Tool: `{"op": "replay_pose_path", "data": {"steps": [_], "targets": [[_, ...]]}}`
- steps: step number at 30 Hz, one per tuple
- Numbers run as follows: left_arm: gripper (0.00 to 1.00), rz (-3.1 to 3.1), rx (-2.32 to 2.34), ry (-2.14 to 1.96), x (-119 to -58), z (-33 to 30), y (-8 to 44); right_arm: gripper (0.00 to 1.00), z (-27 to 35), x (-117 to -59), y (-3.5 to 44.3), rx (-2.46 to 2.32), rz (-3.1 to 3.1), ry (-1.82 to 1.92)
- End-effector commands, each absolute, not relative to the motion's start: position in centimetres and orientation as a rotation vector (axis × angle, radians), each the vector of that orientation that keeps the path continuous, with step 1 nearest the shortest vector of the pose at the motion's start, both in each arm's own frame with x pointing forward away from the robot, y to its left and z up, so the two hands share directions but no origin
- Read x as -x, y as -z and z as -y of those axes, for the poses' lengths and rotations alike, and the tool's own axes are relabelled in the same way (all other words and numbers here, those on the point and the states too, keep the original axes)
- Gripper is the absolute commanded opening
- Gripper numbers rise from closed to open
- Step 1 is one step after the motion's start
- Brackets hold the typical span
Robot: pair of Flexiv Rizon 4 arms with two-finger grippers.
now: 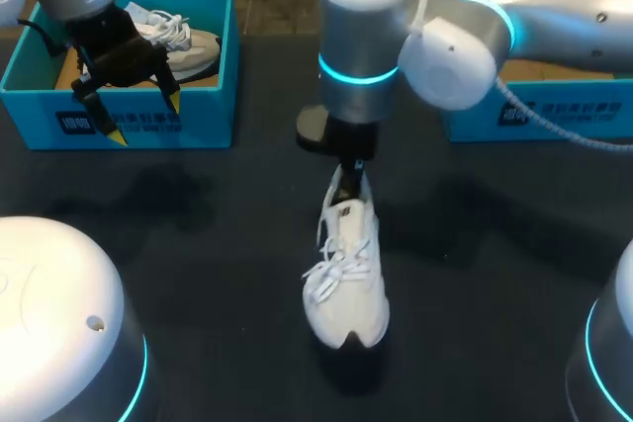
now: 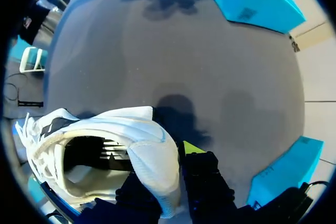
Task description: Take the shoe out of the shoebox, open the shoe tongue, remove and reinsert the insole, then place the shoe into the shoebox
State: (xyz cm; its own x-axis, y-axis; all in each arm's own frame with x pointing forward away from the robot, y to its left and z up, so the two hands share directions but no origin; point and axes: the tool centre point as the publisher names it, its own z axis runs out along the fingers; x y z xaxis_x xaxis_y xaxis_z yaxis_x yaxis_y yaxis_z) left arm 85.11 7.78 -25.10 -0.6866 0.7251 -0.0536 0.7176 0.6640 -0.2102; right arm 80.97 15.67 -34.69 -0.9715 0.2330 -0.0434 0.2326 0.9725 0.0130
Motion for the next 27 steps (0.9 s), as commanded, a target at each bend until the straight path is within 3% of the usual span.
{"op": "replay_pose_path", "data": {"steps": [1, 7, 24, 27], "targets": [[1.00, 2.832, 1.230, -0.331, -85.1, -7.8, 25.1, 0.00, -12.5, -81.5, 29.5, -0.347, -3.055, -0.013], [1.00, 2.832, 1.230, -0.331, -85.1, -7.8, 25.1, 0.00, -10.4, -82.7, 25.6, -0.343, -3.034, 0.047], [1.00, 2.832, 1.230, -0.331, -85.1, -7.8, 25.1, 0.00, -10.4, -82.7, 25.6, -0.343, -3.034, 0.047], [1.00, 2.832, 1.230, -0.331, -85.1, -7.8, 25.1, 0.00, -8.2, -84.2, 24.3, -0.331, -3.013, 0.145]]}}
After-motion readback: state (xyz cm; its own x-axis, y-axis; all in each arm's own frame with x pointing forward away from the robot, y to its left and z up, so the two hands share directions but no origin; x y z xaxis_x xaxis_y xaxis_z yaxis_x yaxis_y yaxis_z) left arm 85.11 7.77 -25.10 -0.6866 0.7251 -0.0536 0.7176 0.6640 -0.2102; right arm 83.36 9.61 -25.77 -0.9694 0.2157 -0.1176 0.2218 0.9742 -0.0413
